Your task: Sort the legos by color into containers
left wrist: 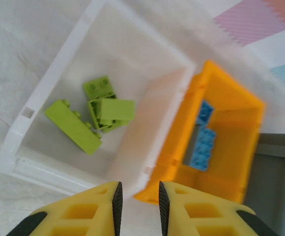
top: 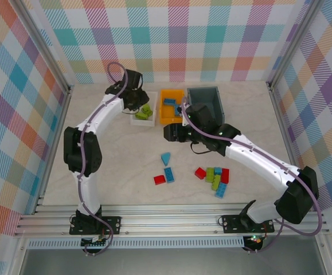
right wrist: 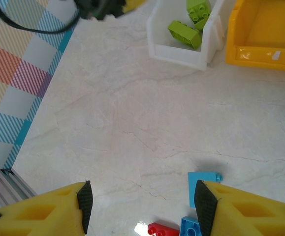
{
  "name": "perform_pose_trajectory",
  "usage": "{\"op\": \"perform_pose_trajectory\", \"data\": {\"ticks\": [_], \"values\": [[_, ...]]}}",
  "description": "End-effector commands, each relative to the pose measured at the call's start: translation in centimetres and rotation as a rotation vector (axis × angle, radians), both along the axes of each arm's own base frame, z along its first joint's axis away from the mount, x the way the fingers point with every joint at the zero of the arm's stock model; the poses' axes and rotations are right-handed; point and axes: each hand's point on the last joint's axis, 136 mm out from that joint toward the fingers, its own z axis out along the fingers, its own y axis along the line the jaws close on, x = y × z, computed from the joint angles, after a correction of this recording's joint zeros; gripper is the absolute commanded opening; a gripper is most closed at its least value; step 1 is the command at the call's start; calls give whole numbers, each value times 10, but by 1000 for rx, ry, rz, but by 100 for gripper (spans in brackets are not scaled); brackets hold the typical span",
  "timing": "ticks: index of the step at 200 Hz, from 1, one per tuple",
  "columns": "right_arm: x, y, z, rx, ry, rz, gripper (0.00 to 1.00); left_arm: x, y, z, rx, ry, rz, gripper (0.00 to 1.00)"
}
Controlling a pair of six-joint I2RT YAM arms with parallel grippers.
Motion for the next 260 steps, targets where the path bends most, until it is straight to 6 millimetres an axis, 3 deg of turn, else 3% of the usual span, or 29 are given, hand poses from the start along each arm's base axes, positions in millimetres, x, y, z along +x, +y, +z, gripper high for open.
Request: {"op": "perform_pose_trajectory", "data": {"ticks": [1,43,66,130,163,187,212,234,260], "values": [[0,-6,-3,-10,8,-20,59,-3,-3,-33,34,98,-19,24],[2,-3,-8,-14,20,-18,59,10,-1,-68,51,160,-18,19],[1,-3,-9,-17,20,-18,59,21,3,-76,61,164,-4,19],[-2,-8,-14,-29,29,-26,59,59,17,-70,92,148,18,20],[-2,-9,-12,-27,25,-29,60,72,27,-47,89,95,22,21],[-2,-8,-13,-22,30,-28,59,70,32,-22,93,59,19,21],[-2,-7,-14,-19,36,-28,59,53,20,4,66,11,-10,20],[-3,-8,-15,-16,37,-28,59,30,17,-9,32,57,2,18],[-3,-6,-16,-15,45,-25,59,21,13,-31,7,105,-3,17]]}}
